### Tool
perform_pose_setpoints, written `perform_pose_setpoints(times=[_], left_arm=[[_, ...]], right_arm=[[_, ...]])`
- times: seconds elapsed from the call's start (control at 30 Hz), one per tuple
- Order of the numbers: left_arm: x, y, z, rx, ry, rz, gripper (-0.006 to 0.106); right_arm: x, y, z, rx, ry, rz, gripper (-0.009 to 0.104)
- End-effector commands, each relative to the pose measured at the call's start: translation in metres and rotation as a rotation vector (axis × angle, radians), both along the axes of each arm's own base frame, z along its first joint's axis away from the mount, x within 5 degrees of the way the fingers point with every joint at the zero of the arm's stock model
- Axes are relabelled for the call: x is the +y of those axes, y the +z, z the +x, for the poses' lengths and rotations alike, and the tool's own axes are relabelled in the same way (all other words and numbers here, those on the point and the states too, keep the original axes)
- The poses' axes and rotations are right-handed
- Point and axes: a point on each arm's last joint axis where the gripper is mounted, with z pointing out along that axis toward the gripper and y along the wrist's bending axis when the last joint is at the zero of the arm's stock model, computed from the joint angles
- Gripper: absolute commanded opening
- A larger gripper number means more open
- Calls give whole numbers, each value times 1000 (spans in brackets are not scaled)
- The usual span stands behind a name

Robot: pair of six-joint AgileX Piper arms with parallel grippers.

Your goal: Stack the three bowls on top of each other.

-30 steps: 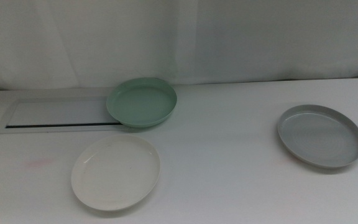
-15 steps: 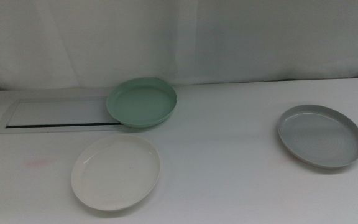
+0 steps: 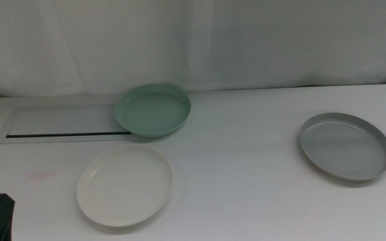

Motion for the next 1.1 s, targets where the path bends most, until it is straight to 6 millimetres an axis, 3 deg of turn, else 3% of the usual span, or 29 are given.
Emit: perform_pose_setpoints(times=[0.0, 0.2, 0.37, 0.5, 0.77, 1.07], left_arm=[[0, -3, -2, -31, -1, -50, 93], [1, 24, -8, -28, 2, -58, 93], [2, 56, -14, 109, 15, -56, 90], [0, 90, -7, 215, 7, -89, 90], [-7, 136, 35, 456, -37, -154, 77], [-11, 165, 104, 726, -67, -43, 77]], right_arm=[[0, 1, -3, -42, -7, -10, 103], [0, 1, -3, -42, -7, -10, 103], [0, 1, -3, -44, -8, -10, 103], [0, 1, -3, -44, -8, -10, 103], [0, 1, -3, -44, -8, -8, 103], [0, 1, -3, -44, -8, -8, 103]])
